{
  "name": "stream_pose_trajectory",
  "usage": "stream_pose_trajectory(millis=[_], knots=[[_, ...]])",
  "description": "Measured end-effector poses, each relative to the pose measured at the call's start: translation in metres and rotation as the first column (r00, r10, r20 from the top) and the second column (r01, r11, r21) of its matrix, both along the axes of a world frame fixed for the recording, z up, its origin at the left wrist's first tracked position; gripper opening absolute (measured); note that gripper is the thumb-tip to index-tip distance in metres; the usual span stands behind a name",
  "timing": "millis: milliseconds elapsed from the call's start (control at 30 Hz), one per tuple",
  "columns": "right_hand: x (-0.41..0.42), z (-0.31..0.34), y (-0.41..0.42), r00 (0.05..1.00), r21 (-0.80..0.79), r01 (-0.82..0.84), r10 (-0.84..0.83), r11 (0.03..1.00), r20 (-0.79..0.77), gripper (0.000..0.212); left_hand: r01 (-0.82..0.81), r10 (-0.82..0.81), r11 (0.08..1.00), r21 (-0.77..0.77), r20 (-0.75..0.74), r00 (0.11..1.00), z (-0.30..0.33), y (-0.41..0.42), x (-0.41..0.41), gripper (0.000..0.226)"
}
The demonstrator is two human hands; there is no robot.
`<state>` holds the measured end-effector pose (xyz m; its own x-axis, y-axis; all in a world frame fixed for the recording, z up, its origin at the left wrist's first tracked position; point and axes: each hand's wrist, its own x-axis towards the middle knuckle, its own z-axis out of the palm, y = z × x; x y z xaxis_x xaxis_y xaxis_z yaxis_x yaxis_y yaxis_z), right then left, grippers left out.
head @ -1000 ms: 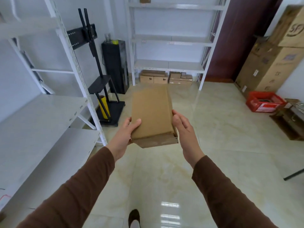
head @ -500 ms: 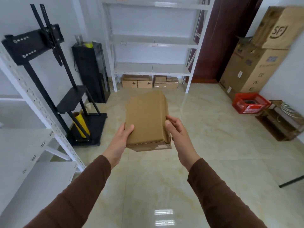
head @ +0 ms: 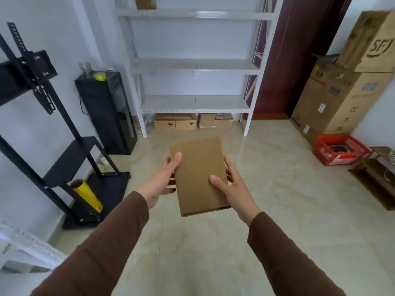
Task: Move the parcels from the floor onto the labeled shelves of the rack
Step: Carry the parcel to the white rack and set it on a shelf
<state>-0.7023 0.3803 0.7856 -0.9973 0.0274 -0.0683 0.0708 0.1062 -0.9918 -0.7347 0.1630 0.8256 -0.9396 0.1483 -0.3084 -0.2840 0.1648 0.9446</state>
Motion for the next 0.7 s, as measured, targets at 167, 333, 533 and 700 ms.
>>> stream_pose_trajectory(millis=[167,333,533,700], knots=[[-0.092,0.013,-0.005,0.998,-0.043,-0.055,0.055,0.998,0.006,0.072,-0.049,0.047,0.999,-0.014,-0.104,0.993,-0.011,-0.003,-0.076,0.075],[-0.204,0.03,-0.022,0.997,-0.103,0.004,0.004,0.995,0.083,0.077,-0.071,0.039,0.993,-0.096,-0.3,0.953,-0.028,-0.02,-0.164,0.08],[-0.337,0.024,-0.063,0.998,-0.096,-0.029,0.033,0.995,0.045,0.056,-0.039,0.031,0.999,-0.025,-0.265,0.964,-0.031,-0.055,-0.294,0.094],[-0.428,0.02,-0.092,0.996,-0.054,-0.061,0.057,0.997,-0.071,0.082,-0.143,0.155,0.98,0.141,-0.076,0.985,-0.014,-0.09,-0.402,0.076]])
